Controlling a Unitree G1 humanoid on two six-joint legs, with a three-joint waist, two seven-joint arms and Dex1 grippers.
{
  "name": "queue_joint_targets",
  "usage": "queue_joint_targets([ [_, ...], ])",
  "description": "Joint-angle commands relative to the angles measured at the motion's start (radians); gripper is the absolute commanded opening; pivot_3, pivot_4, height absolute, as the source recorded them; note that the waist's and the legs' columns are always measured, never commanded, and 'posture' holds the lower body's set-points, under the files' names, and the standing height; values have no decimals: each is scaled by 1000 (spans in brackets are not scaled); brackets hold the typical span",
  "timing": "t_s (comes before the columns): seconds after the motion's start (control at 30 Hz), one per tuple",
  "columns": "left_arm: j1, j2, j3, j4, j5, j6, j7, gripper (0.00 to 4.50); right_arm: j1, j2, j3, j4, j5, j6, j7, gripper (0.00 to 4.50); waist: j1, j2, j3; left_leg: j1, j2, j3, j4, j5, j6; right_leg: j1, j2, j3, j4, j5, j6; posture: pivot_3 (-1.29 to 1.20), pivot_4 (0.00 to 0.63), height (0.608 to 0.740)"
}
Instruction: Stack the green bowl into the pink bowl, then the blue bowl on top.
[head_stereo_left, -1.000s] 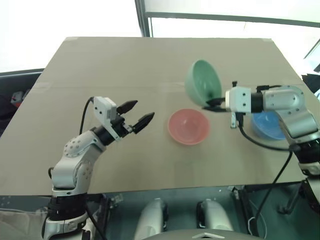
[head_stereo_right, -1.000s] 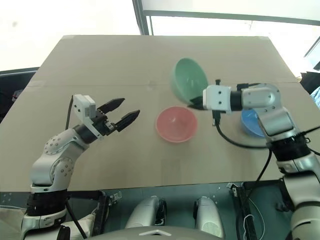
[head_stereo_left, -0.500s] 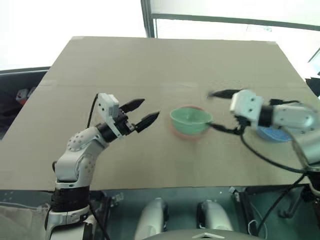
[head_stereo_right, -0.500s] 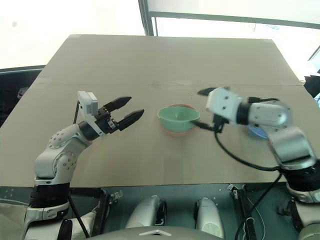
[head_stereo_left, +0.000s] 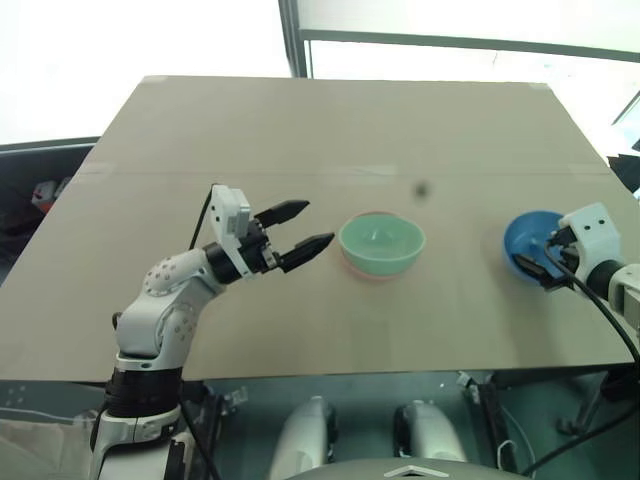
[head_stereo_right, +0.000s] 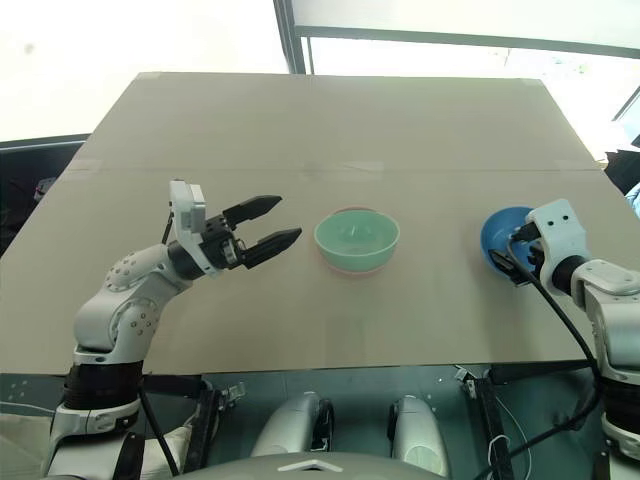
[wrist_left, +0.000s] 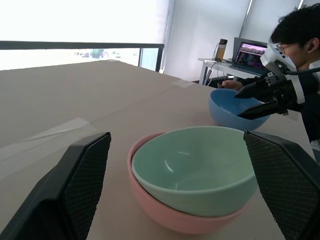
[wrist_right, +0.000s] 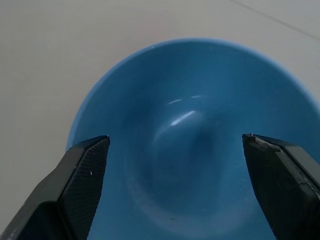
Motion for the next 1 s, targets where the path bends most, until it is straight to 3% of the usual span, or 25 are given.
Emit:
queue_joint_targets([
  [0.03, -12, 13, 11, -21, -7, -14, -6, 4500, -59, 16, -30, -10, 38, 17, -31, 4445, 3, 0, 0, 0, 0, 0, 0, 0, 0, 0, 0, 0, 0, 0, 0, 0, 150, 740],
  [0.33, 30, 6, 21, -50, -10, -25, 14, 4500, -119, 32, -62, -75, 121, 81, -70, 4445, 3, 0, 0, -1, 0, -1, 0, 0, 1, 0, 0, -1, -1, 0, 0, 0, 150, 740],
  [0.57, 24, 0, 14, -50, -7, -34, 19, 4500, -89, 59, -3, -43, 122, 113, -124, 4445, 5, 0, 0, -1, -1, -1, 0, 0, 1, 0, -1, -1, -1, 0, 0, 0, 150, 740],
  [0.67, 17, 4, 13, -44, -4, -38, 15, 4500, -86, 61, 12, -19, 120, 109, -135, 3693, 3, 0, 0, -2, -1, -1, 0, -1, 1, 0, -1, -1, -1, 0, 0, 0, 150, 740],
  [0.87, 1, 7, 11, -33, 0, -43, 14, 4500, -87, 50, 36, 28, 98, 52, -150, 1003, 3, 0, 0, -1, -1, -1, 0, -1, 1, 0, 0, -1, -1, 0, 0, 0, 150, 740],
  [0.93, 0, 6, 10, -31, 2, -45, 14, 4500, -85, 42, 47, 31, 90, 33, -149, 286, 3, 0, 0, -1, -1, -1, 0, -1, 1, 0, 0, -1, -1, 0, 0, 0, 150, 740],
  [1.0, -1, 4, 8, -30, 4, -47, 15, 4500, -80, 33, 59, 28, 78, -2, -143, 84, 3, 0, 0, -1, -1, -1, 0, -1, 1, 0, 0, -1, -1, 0, 0, 0, 150, 740],
])
